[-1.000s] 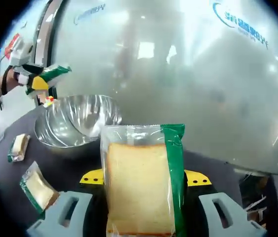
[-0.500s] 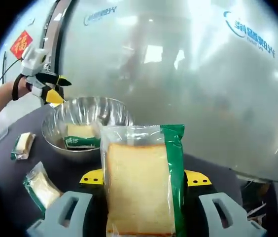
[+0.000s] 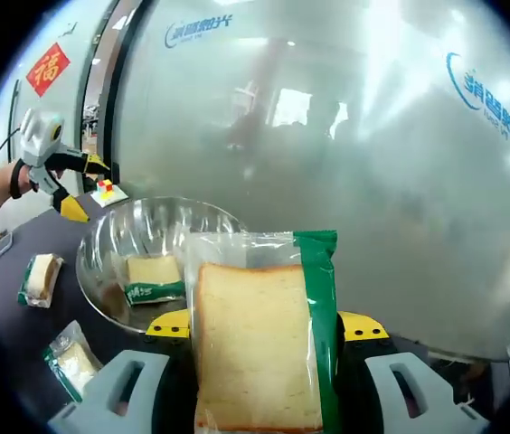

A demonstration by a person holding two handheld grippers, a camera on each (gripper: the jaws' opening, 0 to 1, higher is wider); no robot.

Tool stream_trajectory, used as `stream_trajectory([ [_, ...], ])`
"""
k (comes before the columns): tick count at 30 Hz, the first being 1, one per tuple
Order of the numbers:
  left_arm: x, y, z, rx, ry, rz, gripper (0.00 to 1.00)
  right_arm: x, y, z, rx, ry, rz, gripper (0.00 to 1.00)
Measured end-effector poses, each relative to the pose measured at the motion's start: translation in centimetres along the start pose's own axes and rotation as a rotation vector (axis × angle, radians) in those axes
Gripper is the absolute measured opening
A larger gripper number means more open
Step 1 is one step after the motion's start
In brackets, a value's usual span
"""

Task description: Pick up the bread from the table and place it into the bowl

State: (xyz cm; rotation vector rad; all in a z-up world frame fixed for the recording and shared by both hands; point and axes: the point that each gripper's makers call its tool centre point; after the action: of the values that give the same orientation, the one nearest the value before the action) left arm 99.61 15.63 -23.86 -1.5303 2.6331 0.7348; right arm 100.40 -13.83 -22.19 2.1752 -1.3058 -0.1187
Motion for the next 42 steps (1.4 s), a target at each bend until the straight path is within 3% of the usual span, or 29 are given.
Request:
stream_trajectory([
  [4,-2.0,1.5,0.5,0.099,0.049,0.029,0.7,-1.4,-1.4,-1.6,-0.011,0.064,-0.015,0.55],
  [7,-3.2,2.6,3.3,0.09,0.067,0.017,0.7,-2.4,-3.2,-3.0,-0.018,0.091,-0.03,0.55],
  [11,-3.2,4.4,5.4,0.111,0.134,0.063,0.68,-3.8,-5.0,-4.5,-0.007,0.095,-0.055,0.55],
  [14,-3.5,5.4,7.0,0.097,0.142,0.069,0.68,-5.3,-6.2,-5.0,-0.004,0.104,-0.073,0.55],
  [16,-3.3,6.3,7.7,0.087,0.126,0.065,0.68,-6.2,-7.7,-5.5,-0.002,0.137,-0.078,0.56],
  [17,-3.4,6.5,7.8,0.085,0.124,0.066,0.68,-6.7,-8.1,-6.1,0.03,0.172,-0.087,0.56],
  [20,-3.4,7.2,8.2,0.083,0.107,0.067,0.68,-6.9,-8.9,-6.0,0.037,0.201,-0.066,0.52],
  [22,-3.5,7.2,8.1,0.085,0.102,0.069,0.68,-7.0,-9.3,-6.0,0.031,0.203,-0.065,0.57],
  [26,-3.2,7.6,8.4,0.084,0.095,0.073,0.68,-6.7,-8.0,-6.2,0.048,0.2,-0.056,0.52],
  [30,-2.6,8.3,8.2,0.133,0.11,0.098,0.69,-6.7,-7.0,-5.8,0.06,0.192,-0.062,0.52],
  [37,-1.1,10.8,10.8,0.102,0.102,0.145,0.69,-5.3,-5.6,-3.9,0.047,0.227,-0.042,0.52],
  [42,0.2,12.9,14.8,0.017,-0.16,0.178,0.7,-6.1,-4.6,-2.9,0.057,0.239,-0.06,0.52],
])
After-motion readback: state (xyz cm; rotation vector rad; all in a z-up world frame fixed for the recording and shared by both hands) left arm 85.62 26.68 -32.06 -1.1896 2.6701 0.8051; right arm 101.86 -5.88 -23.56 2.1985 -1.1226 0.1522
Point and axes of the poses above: the point that each gripper's makers call its tool centre point, and the gripper's own axes: y roughly backward along the fingers, x roughly to its right, z roughly out of its underside, and after that the axes turned 7 degrees about -z, right-handed
